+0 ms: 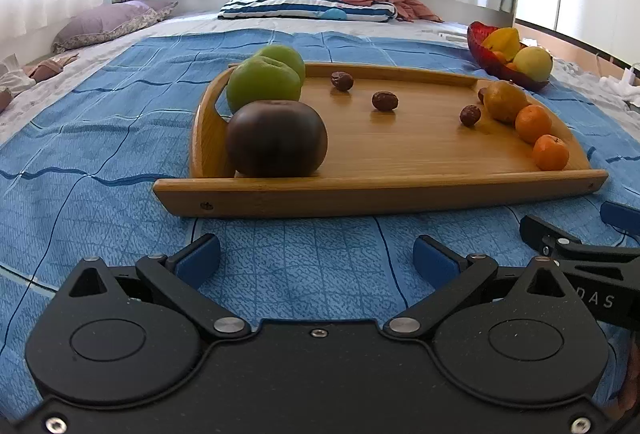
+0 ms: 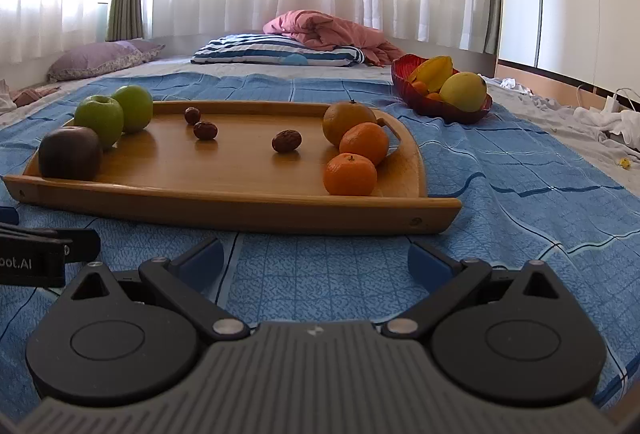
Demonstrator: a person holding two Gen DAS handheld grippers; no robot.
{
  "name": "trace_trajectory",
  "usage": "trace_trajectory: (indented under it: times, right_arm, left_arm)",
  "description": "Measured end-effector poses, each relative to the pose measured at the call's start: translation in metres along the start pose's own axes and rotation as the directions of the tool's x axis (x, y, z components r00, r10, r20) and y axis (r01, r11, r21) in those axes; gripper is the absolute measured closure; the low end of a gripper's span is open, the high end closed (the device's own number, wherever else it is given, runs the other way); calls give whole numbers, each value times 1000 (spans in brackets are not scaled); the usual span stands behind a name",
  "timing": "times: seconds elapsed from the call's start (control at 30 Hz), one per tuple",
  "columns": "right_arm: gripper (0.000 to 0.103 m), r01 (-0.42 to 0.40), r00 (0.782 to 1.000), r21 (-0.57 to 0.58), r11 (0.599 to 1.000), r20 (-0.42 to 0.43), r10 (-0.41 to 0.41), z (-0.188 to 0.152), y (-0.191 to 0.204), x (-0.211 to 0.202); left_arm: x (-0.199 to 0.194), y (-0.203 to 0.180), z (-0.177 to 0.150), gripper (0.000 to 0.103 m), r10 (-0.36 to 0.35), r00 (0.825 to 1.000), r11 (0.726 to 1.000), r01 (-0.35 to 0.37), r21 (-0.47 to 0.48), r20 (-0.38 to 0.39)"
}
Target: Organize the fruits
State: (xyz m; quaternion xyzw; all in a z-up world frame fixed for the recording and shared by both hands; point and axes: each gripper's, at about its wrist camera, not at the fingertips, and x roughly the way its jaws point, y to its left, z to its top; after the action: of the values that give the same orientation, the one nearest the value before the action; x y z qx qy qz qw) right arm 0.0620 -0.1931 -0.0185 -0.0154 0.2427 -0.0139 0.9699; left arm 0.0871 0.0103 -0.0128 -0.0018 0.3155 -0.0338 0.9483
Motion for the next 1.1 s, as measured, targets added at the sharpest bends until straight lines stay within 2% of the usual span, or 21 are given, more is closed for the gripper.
trace_trajectory:
  times: [1.1]
  right_arm:
    - [0,-2,1000,-7,1000,-17,2,-1,1,6]
  left_arm:
    - [5,-4,1,0,18,1000,1000,-18,-6,-10]
